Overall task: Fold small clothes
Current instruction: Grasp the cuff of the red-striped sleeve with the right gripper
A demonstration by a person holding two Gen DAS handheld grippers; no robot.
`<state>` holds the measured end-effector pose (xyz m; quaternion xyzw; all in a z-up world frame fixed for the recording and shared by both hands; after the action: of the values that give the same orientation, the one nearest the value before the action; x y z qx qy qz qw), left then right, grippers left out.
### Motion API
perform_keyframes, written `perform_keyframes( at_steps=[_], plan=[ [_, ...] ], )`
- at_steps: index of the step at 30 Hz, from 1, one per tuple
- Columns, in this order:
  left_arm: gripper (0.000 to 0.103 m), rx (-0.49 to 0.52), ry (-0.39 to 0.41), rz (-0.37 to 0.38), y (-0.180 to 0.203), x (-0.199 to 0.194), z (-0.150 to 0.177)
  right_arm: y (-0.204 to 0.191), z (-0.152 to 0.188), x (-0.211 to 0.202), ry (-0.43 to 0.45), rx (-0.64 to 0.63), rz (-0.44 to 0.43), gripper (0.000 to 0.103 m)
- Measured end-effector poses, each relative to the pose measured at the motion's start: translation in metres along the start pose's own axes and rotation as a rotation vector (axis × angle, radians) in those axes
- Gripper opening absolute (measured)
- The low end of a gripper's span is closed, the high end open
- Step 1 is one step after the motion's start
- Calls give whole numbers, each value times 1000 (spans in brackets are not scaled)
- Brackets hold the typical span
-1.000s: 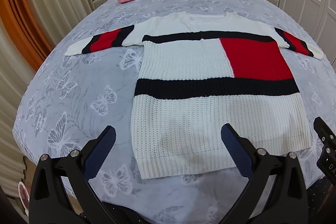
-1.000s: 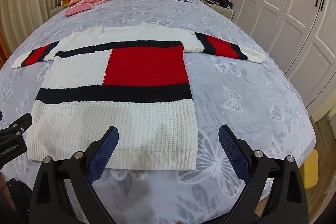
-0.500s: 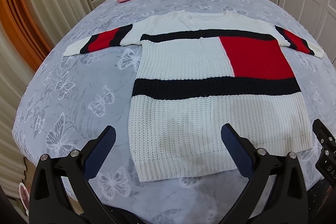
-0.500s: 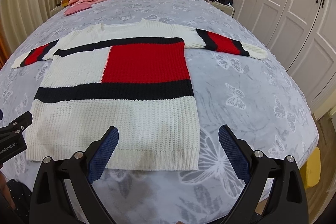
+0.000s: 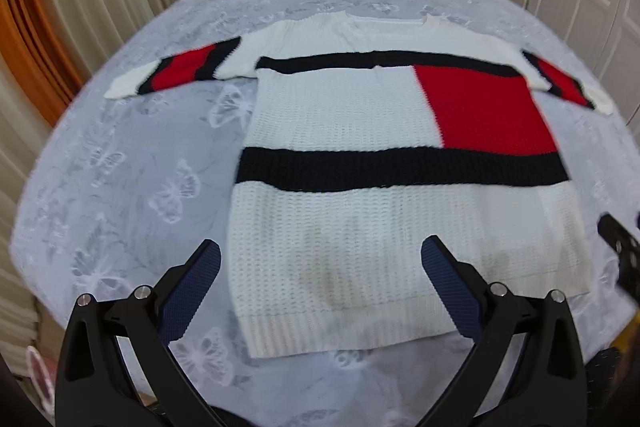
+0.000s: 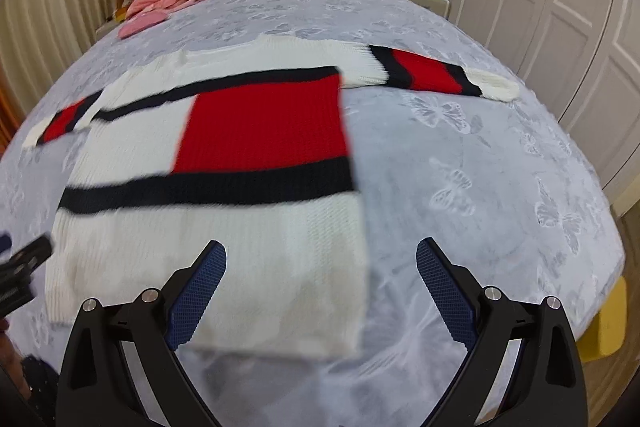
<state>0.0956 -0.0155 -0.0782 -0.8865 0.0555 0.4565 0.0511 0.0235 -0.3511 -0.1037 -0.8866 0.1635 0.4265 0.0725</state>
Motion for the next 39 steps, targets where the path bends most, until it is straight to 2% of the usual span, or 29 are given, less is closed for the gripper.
perform_keyframes(
  at_steps=[3,6,10,16,22,28,32,35,37,39],
  plan=[
    [98,-34,29,55,-4,2,-8,58,-34,32,-8,99,-32,94],
    [98,-58,67,69,-6,9,-19,134,-80,85,-6,268,-102,93],
    [98,-67,58,47,2,29,-32,198,-130,150,10,329,-15,91],
    [98,-17,36,20,24,62,-45,248,-194,221,55,335,80,90],
    [98,0,17,8,44,85,-51,282,-221,268,49,351,149,90],
    [98,7,10,5,57,95,-51,295,-217,297,-6,407,103,55],
    [98,18,9,2,62,97,-50,290,-214,298,-6,342,164,40],
    [98,28,10,0,65,97,-51,293,-213,296,7,340,174,28],
    [98,36,11,-5,67,97,-50,296,-211,295,12,342,187,14],
    [98,41,10,-8,68,98,-50,299,-210,295,16,341,188,5]
  ],
)
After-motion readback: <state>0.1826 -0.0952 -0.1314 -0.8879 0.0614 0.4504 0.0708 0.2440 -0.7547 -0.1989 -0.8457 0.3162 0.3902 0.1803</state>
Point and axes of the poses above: each gripper's, at about its wrist camera, not at the fingertips, and x roughly the way its jaws point, y to its right, z to its underside, the point moved 4 cm from there along x, roughly the way its jaws point, and after that the axes turned 2 degrees about y, right-handed, at the moved point
